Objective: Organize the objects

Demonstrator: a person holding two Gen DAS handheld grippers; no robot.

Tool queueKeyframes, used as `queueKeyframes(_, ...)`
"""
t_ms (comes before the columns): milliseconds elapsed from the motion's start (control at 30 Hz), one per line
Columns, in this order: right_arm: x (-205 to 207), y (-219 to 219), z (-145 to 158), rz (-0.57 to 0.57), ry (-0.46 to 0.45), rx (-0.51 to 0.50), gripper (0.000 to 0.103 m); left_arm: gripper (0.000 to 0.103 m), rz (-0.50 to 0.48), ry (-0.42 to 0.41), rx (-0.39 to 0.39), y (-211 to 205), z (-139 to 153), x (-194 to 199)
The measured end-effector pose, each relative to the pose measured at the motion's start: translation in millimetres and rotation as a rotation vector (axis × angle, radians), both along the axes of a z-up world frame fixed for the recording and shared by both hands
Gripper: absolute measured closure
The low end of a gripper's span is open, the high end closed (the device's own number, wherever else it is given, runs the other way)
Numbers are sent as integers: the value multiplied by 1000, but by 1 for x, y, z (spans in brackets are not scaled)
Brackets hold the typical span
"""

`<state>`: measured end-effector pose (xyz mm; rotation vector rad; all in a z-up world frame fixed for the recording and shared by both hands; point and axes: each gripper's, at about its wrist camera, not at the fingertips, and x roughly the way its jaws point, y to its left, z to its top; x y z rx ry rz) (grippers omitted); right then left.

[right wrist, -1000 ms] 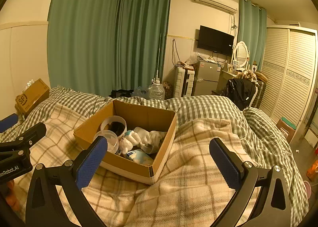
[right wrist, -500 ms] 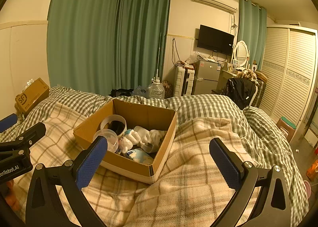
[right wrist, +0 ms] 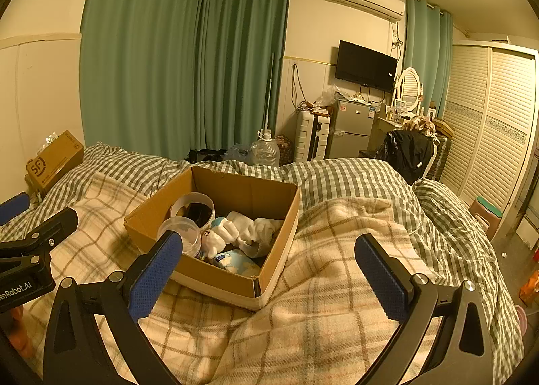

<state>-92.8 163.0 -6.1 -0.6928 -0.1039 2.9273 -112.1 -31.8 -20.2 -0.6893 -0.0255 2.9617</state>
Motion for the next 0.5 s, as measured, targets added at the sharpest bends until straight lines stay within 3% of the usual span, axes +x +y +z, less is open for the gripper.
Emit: queueKeyframes(500, -1, -1, 0, -2, -5, 1, 0, 0, 20, 11, 2, -1, -1, 2)
